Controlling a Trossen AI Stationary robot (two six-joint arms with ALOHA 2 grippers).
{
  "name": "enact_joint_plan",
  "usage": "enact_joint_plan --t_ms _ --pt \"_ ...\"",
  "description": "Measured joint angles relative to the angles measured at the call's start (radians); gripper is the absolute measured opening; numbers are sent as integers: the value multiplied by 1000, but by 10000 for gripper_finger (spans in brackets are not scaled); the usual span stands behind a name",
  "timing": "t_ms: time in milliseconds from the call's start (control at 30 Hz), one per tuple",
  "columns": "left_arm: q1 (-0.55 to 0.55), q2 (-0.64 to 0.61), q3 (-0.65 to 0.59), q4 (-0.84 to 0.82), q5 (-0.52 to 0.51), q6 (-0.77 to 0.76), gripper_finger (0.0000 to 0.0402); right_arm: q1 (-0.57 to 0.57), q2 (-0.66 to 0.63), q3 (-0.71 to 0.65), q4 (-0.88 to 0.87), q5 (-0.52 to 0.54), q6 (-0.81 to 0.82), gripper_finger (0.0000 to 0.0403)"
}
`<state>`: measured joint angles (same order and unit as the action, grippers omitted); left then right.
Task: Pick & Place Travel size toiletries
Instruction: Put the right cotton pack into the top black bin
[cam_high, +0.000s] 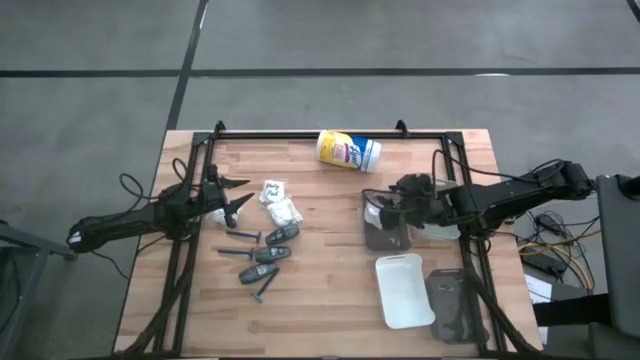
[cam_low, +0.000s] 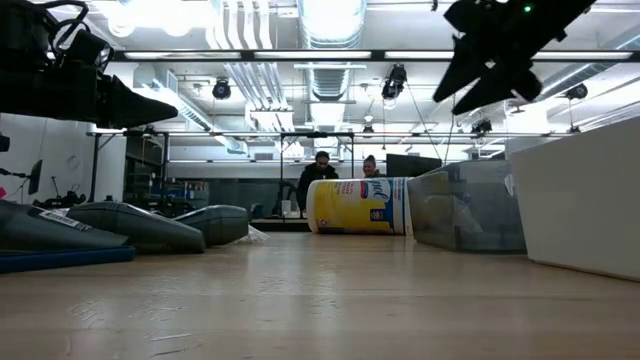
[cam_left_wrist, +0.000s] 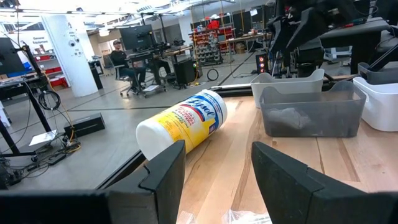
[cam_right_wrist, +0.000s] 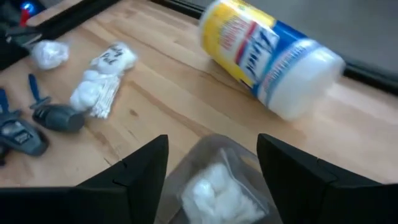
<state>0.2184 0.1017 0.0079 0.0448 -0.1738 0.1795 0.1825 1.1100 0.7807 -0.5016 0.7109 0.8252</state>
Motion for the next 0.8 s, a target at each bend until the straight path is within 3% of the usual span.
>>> enact_joint_plan --t_ms 200,567,800 --pt "0 0 0 0 0 0 190 -21 106 12 128 -34 -190 271" --pt "0 0 0 0 0 0 190 -32 298 170 138 -285 -413 307" --pt "0 0 0 0 0 0 190 -32 333 214 145 -301 -576 316"
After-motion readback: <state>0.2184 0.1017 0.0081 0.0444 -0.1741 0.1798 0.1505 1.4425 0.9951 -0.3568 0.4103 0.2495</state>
